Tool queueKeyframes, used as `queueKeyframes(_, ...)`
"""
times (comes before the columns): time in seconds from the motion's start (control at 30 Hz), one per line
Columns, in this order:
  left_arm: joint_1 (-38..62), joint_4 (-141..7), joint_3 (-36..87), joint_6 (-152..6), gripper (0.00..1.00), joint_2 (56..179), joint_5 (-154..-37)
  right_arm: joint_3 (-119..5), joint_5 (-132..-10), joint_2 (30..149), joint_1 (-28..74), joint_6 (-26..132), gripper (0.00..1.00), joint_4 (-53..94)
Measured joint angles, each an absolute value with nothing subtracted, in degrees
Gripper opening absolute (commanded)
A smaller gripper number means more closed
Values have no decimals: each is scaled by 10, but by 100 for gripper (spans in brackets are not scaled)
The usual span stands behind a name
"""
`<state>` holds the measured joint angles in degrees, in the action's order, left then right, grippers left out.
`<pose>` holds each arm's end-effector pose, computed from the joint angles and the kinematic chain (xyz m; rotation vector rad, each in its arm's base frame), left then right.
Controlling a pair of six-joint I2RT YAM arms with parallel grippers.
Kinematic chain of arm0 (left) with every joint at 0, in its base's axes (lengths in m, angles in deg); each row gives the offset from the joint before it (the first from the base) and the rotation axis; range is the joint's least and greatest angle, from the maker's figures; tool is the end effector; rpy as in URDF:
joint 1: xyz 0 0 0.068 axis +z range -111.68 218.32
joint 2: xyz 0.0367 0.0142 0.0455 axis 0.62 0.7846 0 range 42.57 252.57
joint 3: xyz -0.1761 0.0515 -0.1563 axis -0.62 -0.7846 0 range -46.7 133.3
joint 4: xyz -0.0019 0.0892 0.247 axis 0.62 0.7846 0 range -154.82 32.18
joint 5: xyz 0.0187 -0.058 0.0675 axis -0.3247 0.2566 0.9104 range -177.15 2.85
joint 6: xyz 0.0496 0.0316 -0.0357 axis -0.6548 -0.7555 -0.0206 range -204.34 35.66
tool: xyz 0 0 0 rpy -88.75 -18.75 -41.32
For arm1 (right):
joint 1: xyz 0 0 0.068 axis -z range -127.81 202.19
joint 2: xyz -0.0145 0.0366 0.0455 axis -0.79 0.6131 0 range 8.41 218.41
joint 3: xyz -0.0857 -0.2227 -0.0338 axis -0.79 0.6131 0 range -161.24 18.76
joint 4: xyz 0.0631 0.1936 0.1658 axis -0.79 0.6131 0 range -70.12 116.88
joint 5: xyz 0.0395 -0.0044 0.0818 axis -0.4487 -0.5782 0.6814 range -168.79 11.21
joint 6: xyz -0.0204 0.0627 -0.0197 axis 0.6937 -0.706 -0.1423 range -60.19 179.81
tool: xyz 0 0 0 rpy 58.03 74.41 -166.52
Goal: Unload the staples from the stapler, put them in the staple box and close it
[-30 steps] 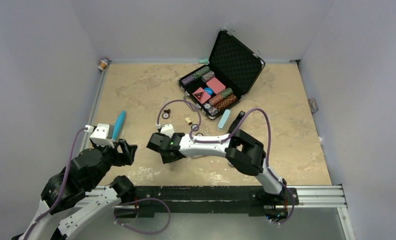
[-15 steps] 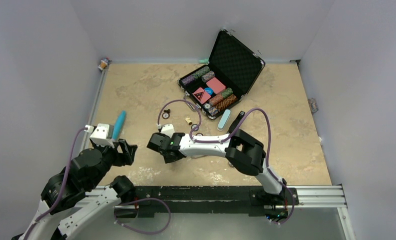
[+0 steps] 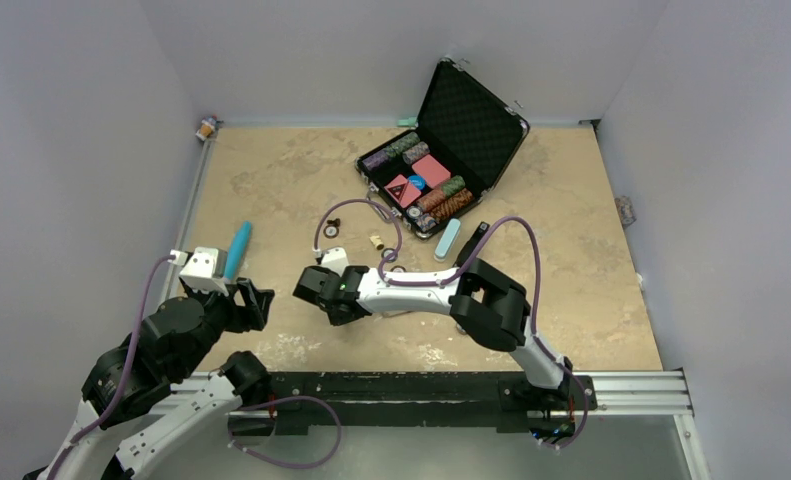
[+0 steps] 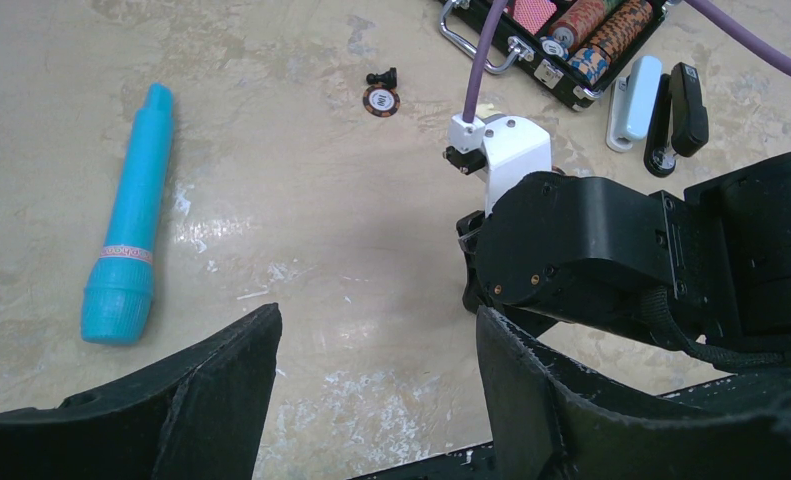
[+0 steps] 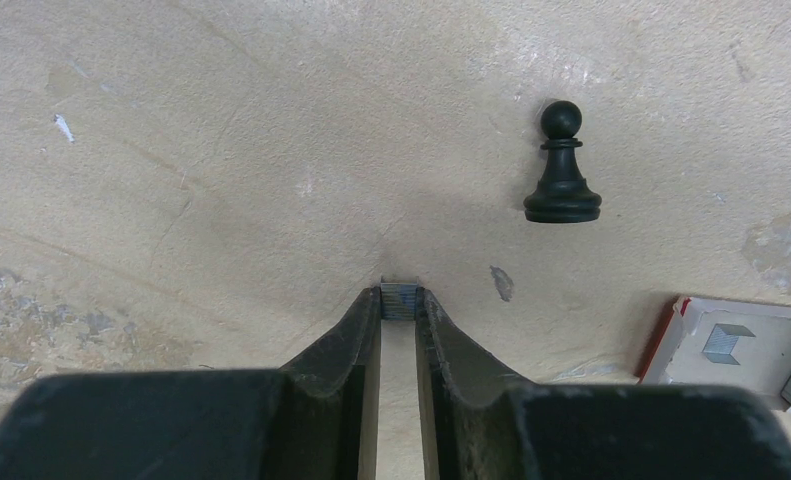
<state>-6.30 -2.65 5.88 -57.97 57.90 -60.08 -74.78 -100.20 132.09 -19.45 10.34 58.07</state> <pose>0.0669 -0.0305 0.3192 0.0136 1.9709 -0.3399 0.1571 0.4089 0.1171 -0.4118 2.5974 0.1936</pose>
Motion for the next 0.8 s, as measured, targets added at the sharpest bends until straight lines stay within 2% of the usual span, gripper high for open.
queueKeyframes(0.4, -63, -29, 51, -580, 75, 579, -601, -741, -1004, 1305, -194, 106, 15, 584)
queueKeyframes(0.8, -63, -30, 50, -579, 75, 579, -600, -659, -1018, 1133, -194, 94, 15, 594)
